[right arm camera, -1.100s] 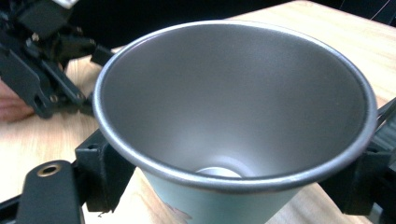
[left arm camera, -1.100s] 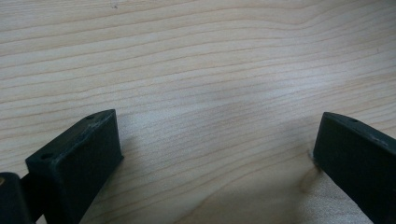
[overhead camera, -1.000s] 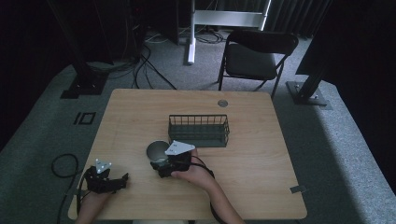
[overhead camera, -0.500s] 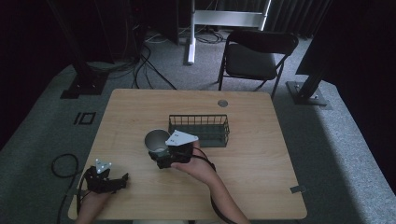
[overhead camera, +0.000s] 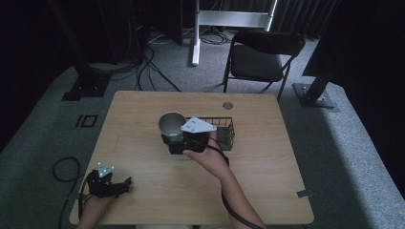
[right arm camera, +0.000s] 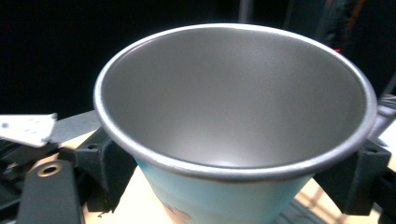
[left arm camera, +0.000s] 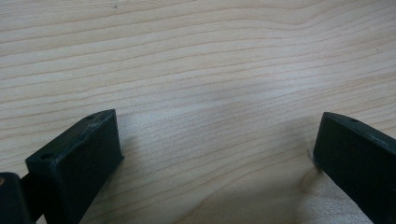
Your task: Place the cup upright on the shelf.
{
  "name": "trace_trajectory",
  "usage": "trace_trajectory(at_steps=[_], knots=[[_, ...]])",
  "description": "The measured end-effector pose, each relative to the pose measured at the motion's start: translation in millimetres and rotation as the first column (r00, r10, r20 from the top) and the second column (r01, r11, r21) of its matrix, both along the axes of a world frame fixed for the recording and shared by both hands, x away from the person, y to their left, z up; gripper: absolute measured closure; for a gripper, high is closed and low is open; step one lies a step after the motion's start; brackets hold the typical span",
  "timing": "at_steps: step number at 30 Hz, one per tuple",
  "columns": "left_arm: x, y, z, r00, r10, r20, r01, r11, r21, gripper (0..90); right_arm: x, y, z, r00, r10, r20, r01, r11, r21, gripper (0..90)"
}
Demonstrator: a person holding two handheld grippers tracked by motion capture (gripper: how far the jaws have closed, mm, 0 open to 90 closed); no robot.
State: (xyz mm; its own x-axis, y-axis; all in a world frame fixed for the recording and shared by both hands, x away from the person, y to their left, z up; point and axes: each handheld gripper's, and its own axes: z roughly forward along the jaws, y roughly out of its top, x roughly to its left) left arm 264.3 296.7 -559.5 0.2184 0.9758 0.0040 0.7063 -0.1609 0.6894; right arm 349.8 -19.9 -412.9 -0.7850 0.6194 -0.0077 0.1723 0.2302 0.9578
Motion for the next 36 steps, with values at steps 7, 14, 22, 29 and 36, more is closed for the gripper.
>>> trace_trajectory(at_steps=[7, 14, 22, 29, 36], knots=[[0.0, 0.2, 0.1, 1.0000, -0.002, -0.001, 0.002, 1.0000, 0.001, 1.5, 12.4, -18.5, 6.6, 0.9930, -0.116, 0.017, 0.116, 0.9932, 0.005, 15.5], [0.0, 0.1, 0.1, 1.0000, -0.002, -0.002, 0.002, 1.0000, 0.001, 1.5, 29.0, -41.9, 6.7, 0.9692, -0.245, 0.029, 0.245, 0.9695, -0.010, 15.5], [0.0, -0.1, -0.1, 1.0000, 0.001, 0.001, -0.001, 1.0000, 0.000, 1.4, 45.5, -68.2, -10.5, 0.9323, -0.362, 0.009, 0.362, 0.9319, -0.025, 15.5], [-0.1, 0.1, 0.0, 1.0000, -0.001, -0.001, 0.001, 1.0000, 0.001, 1.4, 55.2, -88.0, -32.9, 0.8972, -0.441, -0.021, 0.440, 0.8968, -0.049, 15.5], [-0.1, 0.1, 0.1, 1.0000, -0.001, -0.001, 0.001, 1.0000, 0.001, 1.4, 61.1, -100.1, -52.2, 0.8792, -0.472, -0.065, 0.468, 0.8812, -0.068, 15.5]])
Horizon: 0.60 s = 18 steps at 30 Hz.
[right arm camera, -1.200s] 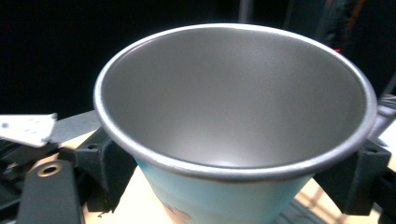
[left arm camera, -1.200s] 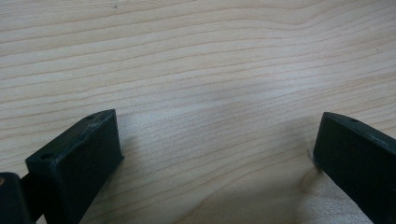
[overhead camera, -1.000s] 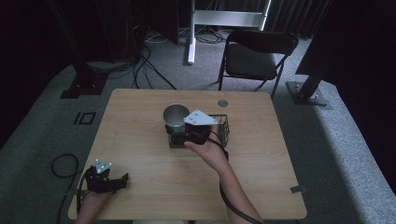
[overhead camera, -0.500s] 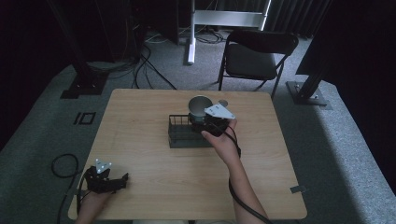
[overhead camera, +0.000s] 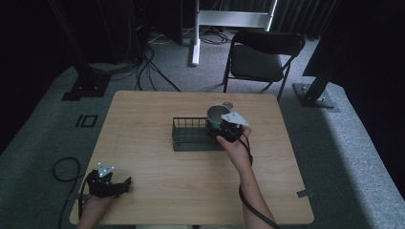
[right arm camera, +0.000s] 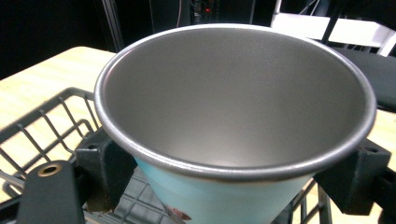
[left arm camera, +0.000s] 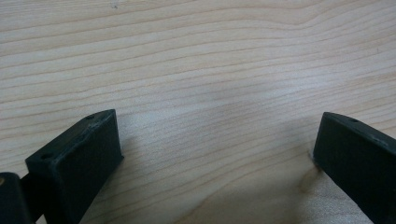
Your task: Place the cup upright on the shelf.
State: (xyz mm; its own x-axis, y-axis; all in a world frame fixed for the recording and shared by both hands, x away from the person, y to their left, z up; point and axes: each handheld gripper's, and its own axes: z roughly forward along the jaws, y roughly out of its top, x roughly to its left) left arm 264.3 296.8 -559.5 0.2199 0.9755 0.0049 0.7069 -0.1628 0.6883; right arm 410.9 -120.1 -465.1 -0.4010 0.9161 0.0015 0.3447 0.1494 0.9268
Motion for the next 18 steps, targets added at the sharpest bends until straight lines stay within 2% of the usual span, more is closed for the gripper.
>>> trace_trajectory(at_steps=[10, 11, 18], knots=[[0.0, 0.0, 0.0, 1.0000, 0.000, 0.000, 0.000, 1.0000, 0.000, 1.4, 1.5, -2.6, -16.1, 0.9993, -0.013, -0.035, 0.013, 0.9998, -0.015, 15.4], [0.0, 0.0, 0.0, 1.0000, 0.000, 0.000, 0.000, 1.0000, 0.000, 1.5, 1.5, -2.8, -17.3, 0.9995, -0.015, -0.029, 0.014, 0.9999, -0.008, 15.5], [0.0, 0.0, 0.0, 1.0000, 0.000, 0.000, 0.000, 1.0000, 0.000, 1.5, 1.3, -5.2, -17.4, 0.9993, -0.002, -0.037, 0.002, 1.0000, 0.004, 15.1]])
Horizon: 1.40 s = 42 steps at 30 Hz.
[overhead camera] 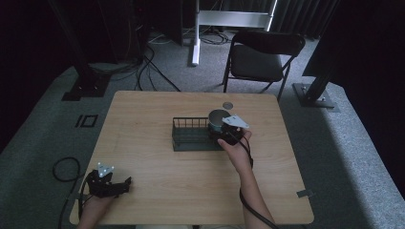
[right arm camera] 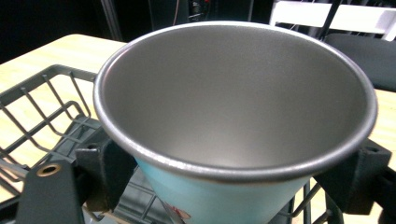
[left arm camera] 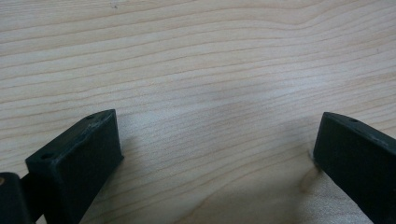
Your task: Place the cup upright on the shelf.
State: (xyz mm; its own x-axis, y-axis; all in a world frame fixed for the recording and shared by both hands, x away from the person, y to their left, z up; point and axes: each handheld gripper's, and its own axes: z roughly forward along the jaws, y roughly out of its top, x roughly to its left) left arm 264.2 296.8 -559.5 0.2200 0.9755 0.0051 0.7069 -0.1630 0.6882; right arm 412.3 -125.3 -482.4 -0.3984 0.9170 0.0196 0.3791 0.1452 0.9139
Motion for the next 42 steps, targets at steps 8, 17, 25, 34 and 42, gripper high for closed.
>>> trace_trajectory(at_steps=[8, 17, 25, 34, 42], knots=[[0.0, 0.0, 0.0, 1.0000, 0.000, 0.000, 0.000, 1.0000, 0.000, 1.4, -7.5, -4.9, 2.8, 0.9995, 0.025, -0.018, -0.025, 0.9997, -0.005, 11.6], [0.0, 0.0, 0.0, 1.0000, 0.000, 0.000, 0.000, 1.0000, 0.000, 1.4, -20.2, -17.8, 0.2, 0.9996, 0.023, -0.017, -0.023, 0.9997, 0.009, 11.1], [0.0, 0.0, 0.0, 1.0000, 0.000, 0.000, 0.000, 1.0000, 0.000, 1.5, -33.2, -32.2, -4.3, 0.9996, 0.020, -0.022, -0.019, 0.9993, 0.032, 11.2], [0.1, 0.0, -0.1, 1.0000, 0.000, 0.001, 0.000, 1.0000, 0.000, 1.4, -48.6, -45.9, -10.8, 0.9998, 0.007, -0.021, -0.006, 0.9988, 0.049, 11.1], [0.1, 0.0, -0.1, 1.0000, 0.000, 0.001, 0.000, 1.0000, 0.000, 1.4, -60.3, -62.8, -24.7, 0.9992, -0.011, -0.038, 0.012, 0.9999, 0.012, 11.2]])
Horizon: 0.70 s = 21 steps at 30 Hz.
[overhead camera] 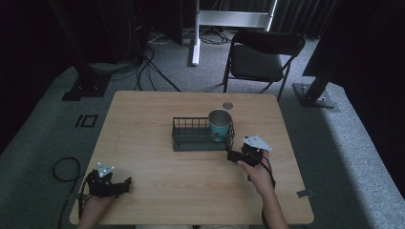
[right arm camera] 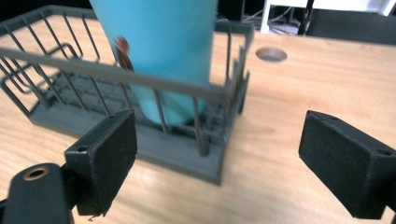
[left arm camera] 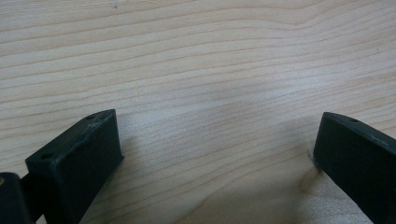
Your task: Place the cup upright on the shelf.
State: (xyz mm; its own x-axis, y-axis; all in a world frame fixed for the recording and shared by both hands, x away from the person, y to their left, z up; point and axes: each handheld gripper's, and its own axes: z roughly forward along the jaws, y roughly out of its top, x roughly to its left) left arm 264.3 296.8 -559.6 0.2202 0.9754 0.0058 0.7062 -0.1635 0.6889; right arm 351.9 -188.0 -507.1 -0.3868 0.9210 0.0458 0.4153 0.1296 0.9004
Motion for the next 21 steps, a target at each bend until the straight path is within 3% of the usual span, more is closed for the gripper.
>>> trace_trajectory(at_steps=[8, 13, 21], knots=[[0.0, 0.1, 0.1, 1.0000, -0.001, -0.001, 0.001, 1.0000, 0.001, 1.4, -7.7, -18.4, -15.2, 0.9988, -0.036, -0.032, 0.035, 0.9992, -0.021, 11.2], [0.0, 0.1, 0.1, 1.0000, -0.001, -0.001, 0.001, 1.0000, 0.001, 1.4, -15.4, -33.0, -28.5, 0.9950, -0.064, -0.077, 0.060, 0.9968, -0.052, 11.2], [0.0, 0.1, 0.1, 1.0000, -0.001, -0.001, 0.001, 1.0000, 0.001, 1.4, -21.3, -42.8, -37.0, 0.9908, -0.086, -0.105, 0.078, 0.9940, -0.077, 11.1]])
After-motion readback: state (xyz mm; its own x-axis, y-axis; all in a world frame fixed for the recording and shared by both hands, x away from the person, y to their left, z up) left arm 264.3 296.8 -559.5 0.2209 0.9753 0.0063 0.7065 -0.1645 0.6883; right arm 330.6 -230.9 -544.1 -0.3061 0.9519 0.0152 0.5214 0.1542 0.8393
